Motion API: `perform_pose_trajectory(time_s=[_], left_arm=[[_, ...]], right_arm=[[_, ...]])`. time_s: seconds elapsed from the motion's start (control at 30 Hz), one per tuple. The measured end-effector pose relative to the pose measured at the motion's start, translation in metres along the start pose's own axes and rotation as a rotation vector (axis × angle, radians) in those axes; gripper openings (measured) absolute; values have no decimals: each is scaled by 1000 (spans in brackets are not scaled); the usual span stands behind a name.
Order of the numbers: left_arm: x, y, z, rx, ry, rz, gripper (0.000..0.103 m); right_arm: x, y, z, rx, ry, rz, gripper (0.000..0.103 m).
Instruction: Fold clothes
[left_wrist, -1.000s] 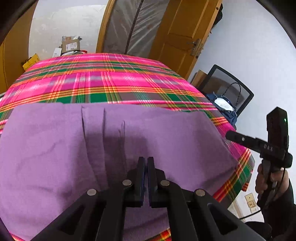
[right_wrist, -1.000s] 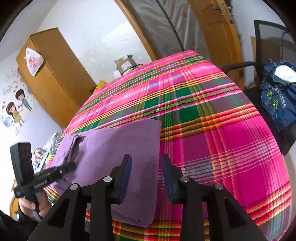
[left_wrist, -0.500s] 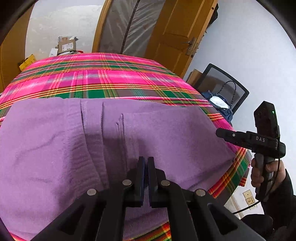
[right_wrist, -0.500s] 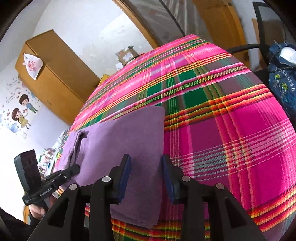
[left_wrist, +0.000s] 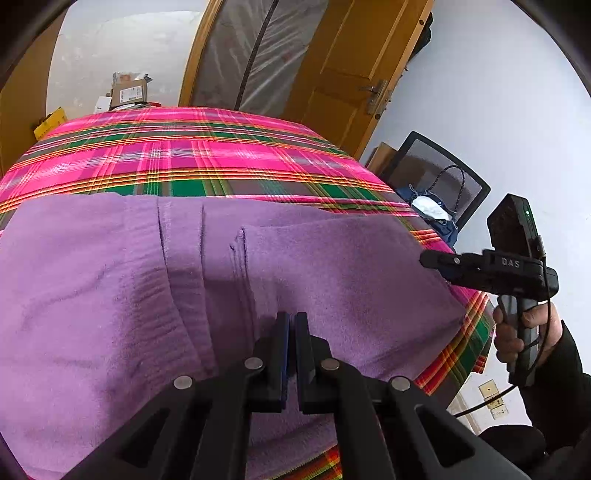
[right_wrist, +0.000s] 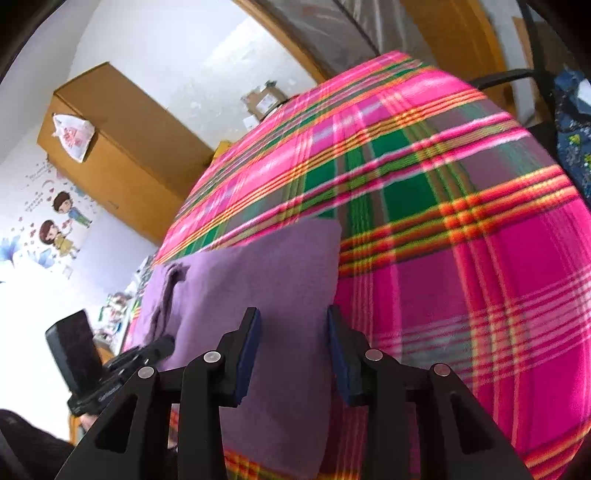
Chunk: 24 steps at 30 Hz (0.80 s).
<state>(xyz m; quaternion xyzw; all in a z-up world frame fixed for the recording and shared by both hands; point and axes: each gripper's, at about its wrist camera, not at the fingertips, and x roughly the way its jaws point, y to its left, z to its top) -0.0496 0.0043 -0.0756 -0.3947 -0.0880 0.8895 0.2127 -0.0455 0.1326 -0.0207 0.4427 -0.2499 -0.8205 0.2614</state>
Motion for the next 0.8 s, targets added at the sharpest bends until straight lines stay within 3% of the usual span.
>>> perform_pose_trajectory(time_s=[0.27,0.43,0.8], left_arm=[[-1,1,-1,0,-2,-7,2],[-1,1,-2,1,-7,-7,2],[-1,-1,-2,0,-10,1,2]], right_arm=[[-6,-7,-9,61,110,124,39],[-6,-6,-11,66,167,153,39],[3,-15,5,148,72,228,37]])
